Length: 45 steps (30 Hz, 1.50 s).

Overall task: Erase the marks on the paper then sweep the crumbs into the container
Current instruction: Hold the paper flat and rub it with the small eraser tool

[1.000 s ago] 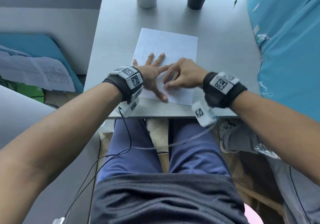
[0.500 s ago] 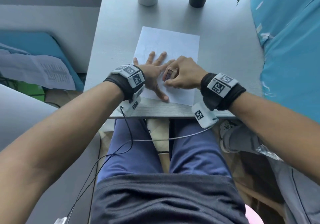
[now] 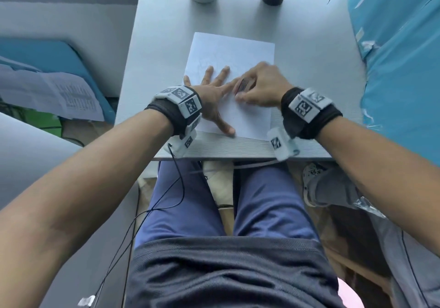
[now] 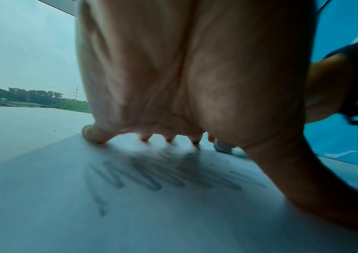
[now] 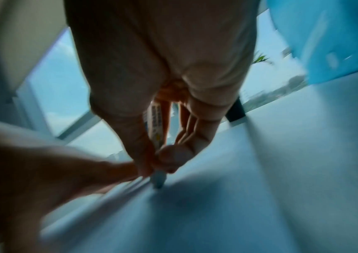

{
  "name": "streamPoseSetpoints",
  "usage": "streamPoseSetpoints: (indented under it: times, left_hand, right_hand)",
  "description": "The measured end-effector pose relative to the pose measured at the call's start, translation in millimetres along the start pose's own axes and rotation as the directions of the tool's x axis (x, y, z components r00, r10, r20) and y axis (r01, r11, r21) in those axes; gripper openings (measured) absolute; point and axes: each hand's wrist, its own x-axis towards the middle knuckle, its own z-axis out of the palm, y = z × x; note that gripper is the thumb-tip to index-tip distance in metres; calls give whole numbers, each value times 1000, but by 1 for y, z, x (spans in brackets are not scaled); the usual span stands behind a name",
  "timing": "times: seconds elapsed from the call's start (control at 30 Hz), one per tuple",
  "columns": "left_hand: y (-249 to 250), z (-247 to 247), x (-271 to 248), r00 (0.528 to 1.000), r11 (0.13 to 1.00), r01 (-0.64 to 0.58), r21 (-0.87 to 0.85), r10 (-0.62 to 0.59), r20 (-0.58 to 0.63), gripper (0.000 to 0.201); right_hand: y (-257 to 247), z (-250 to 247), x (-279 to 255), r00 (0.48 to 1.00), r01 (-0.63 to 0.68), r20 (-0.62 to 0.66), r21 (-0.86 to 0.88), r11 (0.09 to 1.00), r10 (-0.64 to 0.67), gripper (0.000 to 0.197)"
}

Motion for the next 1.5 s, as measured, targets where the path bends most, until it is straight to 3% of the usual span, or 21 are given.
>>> streamPoseSetpoints:
  times: [0.07,0.2,0.33,0.47,0.6,0.63,0.7,0.77,0.9,1.07,1.2,1.27,1.33,1.4,1.5]
  left_hand:
    - [-1,1,2,1000,1000,-6,11,6,-4,152]
    - [-1,1,1,1000,1000,4,-1,-4,-11,150]
    - [-1,0,2,1000,1000,6,1,-6,-2,150]
    - [1,0,2,1000,1000,13,5,-13,-7,149]
    - [0,-1,2,1000,1000,17,19,-17,4,150]
    - [1,-1,3,1000,1000,13,19,-13,2,150]
    - [1,0,3,1000,1000,13,9,-13,-12,150]
    - [1,2,3,1000,1000,21,2,-20,-23,151]
    - [3,2,4,999,1000,13,-5,-13,-49,150]
    - [6,4,-2,988,992,114,-54,-118,-96,147]
    - [7,-3,-13,973,978,196,66,-185,-136,129]
    - [8,-8,-18,969,971,181,158,-149,-197,117]
    - [6,-9,-18,973,980,44,195,2,-229,110]
    - [3,-6,-16,971,984,-85,159,117,-206,117]
    - [0,-6,-13,975,988,-69,137,96,-201,124]
  right_hand:
    - [-6,6,-12,989,74,128,-20,997,-71,11]
    - [9,-16,8,992,-80,-89,64,995,85,18]
    - [-3,0,-9,990,68,121,5,998,-68,13]
    - [8,-15,9,993,-71,-93,67,995,77,16]
    - [-6,3,-11,986,84,144,-6,996,-82,12]
    - [-3,0,-9,990,69,125,-2,998,-68,15]
    - [7,-14,6,997,-45,-60,27,999,47,19]
    - [8,-17,9,983,-55,-175,-31,998,49,18]
    - [-12,1,-23,987,71,147,-79,994,-59,13]
    - [2,-9,-13,1000,-6,-20,-88,996,4,16]
    - [5,-15,-4,999,-18,-53,-135,991,11,18]
    - [1,-15,0,997,-14,-72,-156,988,3,18]
    - [-3,-13,5,997,-15,-75,-158,987,3,18]
    - [-4,-11,7,995,-26,-95,-158,987,11,17]
    - [-4,-5,1,989,-30,-149,-167,985,5,14]
